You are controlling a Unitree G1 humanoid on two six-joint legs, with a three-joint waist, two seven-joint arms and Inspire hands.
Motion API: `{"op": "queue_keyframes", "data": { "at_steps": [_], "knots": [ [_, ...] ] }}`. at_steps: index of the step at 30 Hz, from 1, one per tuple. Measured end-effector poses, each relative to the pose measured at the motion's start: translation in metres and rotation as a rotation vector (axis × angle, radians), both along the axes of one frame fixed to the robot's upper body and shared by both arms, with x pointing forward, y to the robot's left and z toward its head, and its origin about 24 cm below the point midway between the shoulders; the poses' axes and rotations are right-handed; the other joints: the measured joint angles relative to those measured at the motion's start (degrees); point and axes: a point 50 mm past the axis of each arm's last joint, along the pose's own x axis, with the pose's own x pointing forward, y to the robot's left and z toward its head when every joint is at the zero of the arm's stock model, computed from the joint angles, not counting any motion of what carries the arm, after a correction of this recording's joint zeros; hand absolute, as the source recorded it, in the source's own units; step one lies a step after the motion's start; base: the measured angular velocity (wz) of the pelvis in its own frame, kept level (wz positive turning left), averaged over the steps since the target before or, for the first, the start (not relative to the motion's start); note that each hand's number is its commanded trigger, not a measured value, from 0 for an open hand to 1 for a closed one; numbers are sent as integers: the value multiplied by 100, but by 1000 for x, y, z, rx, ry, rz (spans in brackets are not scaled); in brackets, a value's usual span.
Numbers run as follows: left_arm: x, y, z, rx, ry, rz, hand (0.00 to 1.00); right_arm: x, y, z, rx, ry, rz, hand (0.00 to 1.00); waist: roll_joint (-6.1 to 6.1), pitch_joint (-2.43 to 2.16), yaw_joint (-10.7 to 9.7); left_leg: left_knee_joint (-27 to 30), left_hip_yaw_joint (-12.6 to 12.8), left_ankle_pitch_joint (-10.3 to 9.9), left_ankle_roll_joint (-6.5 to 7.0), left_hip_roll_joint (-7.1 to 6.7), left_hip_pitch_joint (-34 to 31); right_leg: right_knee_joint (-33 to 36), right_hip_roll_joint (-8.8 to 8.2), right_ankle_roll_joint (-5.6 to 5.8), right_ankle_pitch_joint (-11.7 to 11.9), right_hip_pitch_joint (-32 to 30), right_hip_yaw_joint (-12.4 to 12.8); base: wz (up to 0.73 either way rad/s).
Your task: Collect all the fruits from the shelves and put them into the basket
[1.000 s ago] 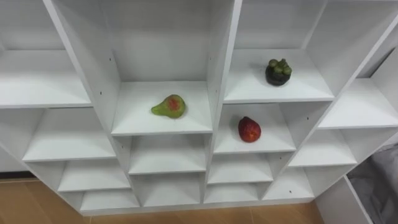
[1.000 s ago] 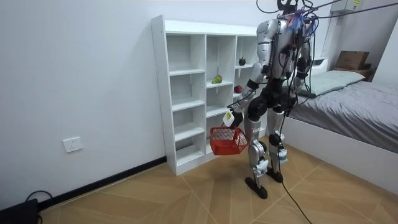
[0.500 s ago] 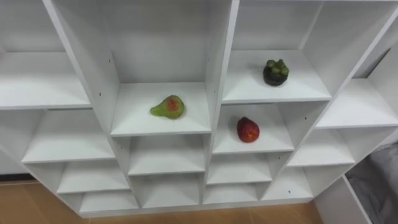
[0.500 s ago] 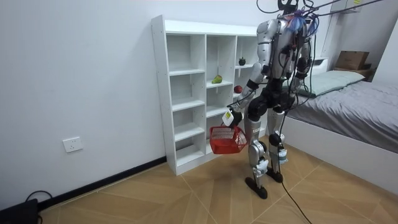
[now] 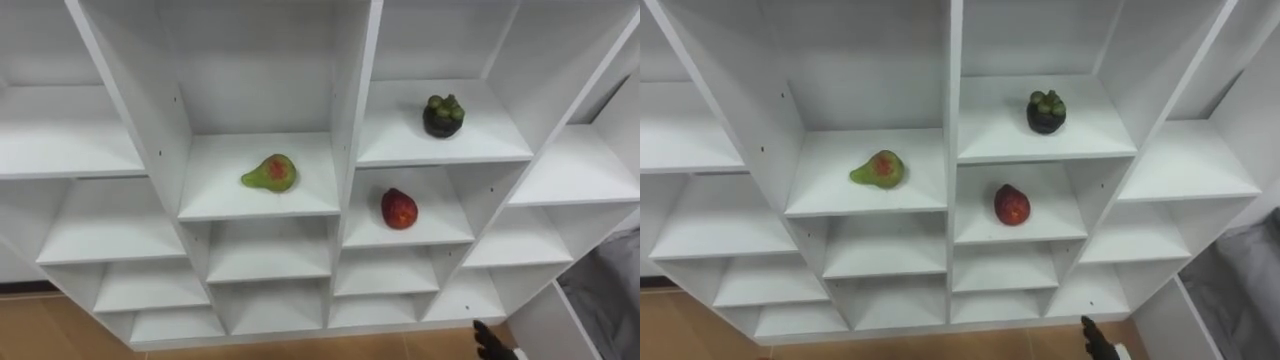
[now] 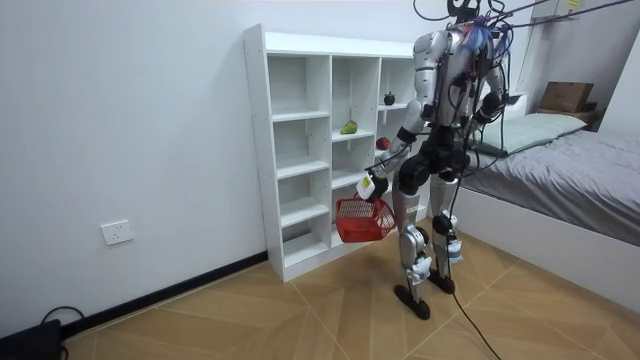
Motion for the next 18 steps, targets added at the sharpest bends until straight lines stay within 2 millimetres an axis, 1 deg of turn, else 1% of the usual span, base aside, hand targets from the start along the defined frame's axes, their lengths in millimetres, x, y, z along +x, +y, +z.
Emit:
{"op": "queue_keyframes", "data": {
  "at_steps": [1, 2, 4, 8, 10, 13, 18],
  "knots": [
    [1, 0, 0, -2, -6, -1, 100, 6, 2, 9, 0, -52, 20, 0, 0, 0, -19, 1, 11, 0, 0, 0, -4, 2, -1, -1, 1, -5, 3, 0],
    [2, 0, 1, -3, -13, -2, 100, 9, 3, 13, -2, -77, 32, 0, -2, -1, -24, 1, 12, 0, 0, -1, -8, 3, -1, -2, 1, -11, 6, -4],
    [3, -1, 3, -13, -39, -9, 100, 20, 9, 33, -2, -179, 74, 0, 1, -2, -33, 2, 36, 1, 1, -1, -69, 21, -1, -10, 7, -92, 19, -7],
    [5, -3, 3, -25, -52, -14, 100, 34, 19, 54, 8, -296, 121, 0, 12, -10, -111, 3, 68, 0, 1, 3, -102, 23, 0, -12, 8, -136, 19, -3],
    [7, -4, 3, -29, -56, -20, 100, 42, 23, 68, 5, -368, 138, 0, 28, -13, -125, 2, 99, 1, 2, 2, -159, 23, 0, -20, 14, -202, 24, -7],
    [7, -4, 3, -30, -61, -21, 100, 48, 25, 80, -28, -443, 145, 0, 52, -22, -119, -22, 147, 1, 3, 10, -160, 24, 10, -20, 14, -224, 42, -5],
    [6, -3, 3, -28, -56, -20, 100, 55, 28, 89, -70, -500, 147, 0, 65, -25, -98, -37, 163, 1, 3, 21, -158, 23, 27, -20, 14, -231, 94, -3]
  ]
}}
